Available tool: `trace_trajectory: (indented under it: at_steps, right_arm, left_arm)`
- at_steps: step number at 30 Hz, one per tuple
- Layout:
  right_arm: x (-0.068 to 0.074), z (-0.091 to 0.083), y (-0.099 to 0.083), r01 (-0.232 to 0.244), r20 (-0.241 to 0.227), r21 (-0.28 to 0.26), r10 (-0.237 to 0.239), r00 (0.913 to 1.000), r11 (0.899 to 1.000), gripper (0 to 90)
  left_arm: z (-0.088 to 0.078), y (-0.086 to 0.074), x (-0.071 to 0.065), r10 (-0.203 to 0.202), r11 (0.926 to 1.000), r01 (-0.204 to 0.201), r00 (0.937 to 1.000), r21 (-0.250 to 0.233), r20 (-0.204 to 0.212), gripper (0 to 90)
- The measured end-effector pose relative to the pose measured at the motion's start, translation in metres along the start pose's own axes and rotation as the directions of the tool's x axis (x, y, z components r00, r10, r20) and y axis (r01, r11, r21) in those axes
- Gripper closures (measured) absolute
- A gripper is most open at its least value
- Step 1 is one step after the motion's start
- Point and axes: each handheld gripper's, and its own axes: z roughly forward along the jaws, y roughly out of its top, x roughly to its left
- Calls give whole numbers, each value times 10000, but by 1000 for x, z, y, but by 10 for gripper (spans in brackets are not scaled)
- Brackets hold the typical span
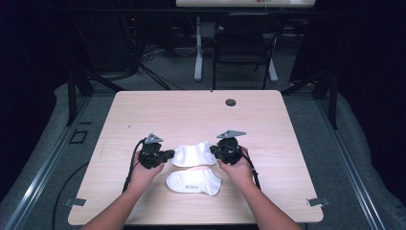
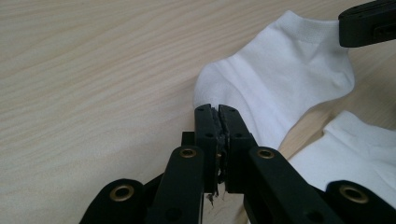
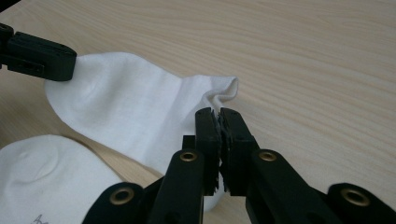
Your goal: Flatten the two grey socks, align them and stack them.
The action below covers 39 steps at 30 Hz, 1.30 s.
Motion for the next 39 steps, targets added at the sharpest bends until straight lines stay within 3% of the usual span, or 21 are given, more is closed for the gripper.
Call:
trace_trajectory:
  at_steps: [8, 17, 25, 39]
  right_arm:
    - [6, -13, 2, -18, -157, -125, 16, 9999, 9999, 868]
    - [16, -30, -3, 292, -390, -113, -296, 9988, 9995, 868]
    - [24, -39, -16, 473, -529, 15, -471, 9975, 9989, 868]
    - [32, -56, -42, 155, -915, -84, -162, 9957, 9998, 868]
  left_arm:
    - [-16, -1, -2, -6, 9999, 10, 9997, -154, 243, 876]
    - [-29, -7, -8, 22, 9998, -12, 9987, -196, 507, 876]
    - [-37, -16, -16, 184, 9997, -174, 9974, -154, 699, 876]
    - [-48, -39, -29, 337, 9994, -334, 9955, -42, 889, 876]
